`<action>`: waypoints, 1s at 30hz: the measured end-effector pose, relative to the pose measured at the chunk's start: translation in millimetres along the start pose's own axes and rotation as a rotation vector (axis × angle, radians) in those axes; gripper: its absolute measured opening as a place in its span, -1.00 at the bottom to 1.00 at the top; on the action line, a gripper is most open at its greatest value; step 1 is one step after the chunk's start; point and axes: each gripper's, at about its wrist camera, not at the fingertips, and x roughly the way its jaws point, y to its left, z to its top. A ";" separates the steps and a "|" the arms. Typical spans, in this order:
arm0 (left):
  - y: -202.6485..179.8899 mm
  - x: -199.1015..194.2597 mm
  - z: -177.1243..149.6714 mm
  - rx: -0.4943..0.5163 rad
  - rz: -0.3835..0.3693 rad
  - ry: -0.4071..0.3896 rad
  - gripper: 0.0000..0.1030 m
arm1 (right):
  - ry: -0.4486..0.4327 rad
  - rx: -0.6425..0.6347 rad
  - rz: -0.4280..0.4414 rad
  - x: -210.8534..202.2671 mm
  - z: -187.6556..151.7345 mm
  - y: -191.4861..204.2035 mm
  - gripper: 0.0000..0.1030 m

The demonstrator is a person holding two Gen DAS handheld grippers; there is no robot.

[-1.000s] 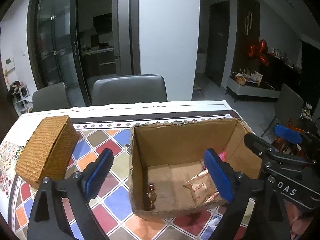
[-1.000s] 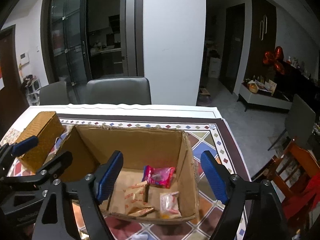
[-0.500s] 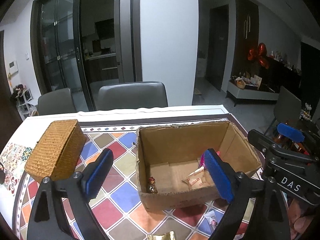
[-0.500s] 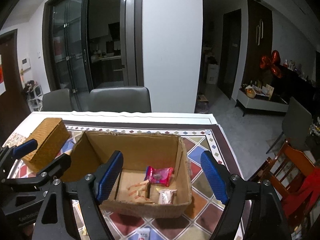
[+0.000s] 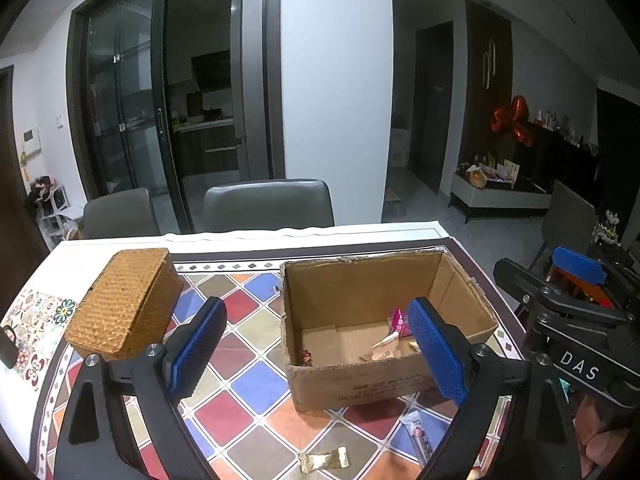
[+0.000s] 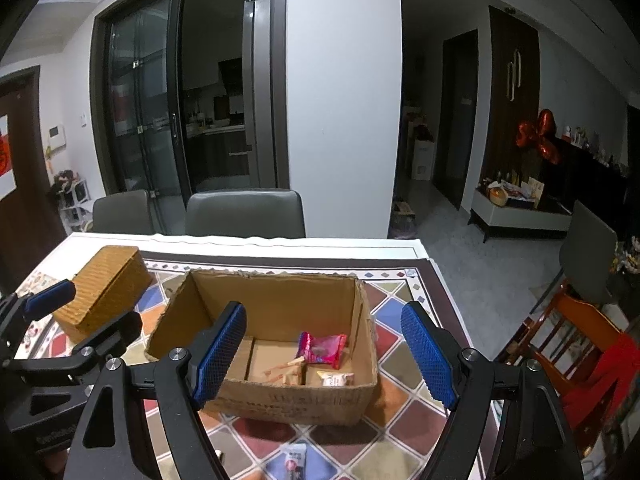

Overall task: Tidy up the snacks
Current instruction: 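Withdraw both open tools from the box back over the snacks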

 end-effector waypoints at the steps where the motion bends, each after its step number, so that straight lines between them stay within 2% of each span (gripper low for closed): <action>1: 0.3 -2.5 -0.3 -0.001 -0.003 -0.002 0.80 | -0.002 0.000 0.000 -2.2 -0.5 -0.9 0.56; 30: 10.1 -65.3 -22.6 0.004 0.014 -0.049 0.80 | -0.045 0.001 0.015 -58.2 -19.1 7.5 0.56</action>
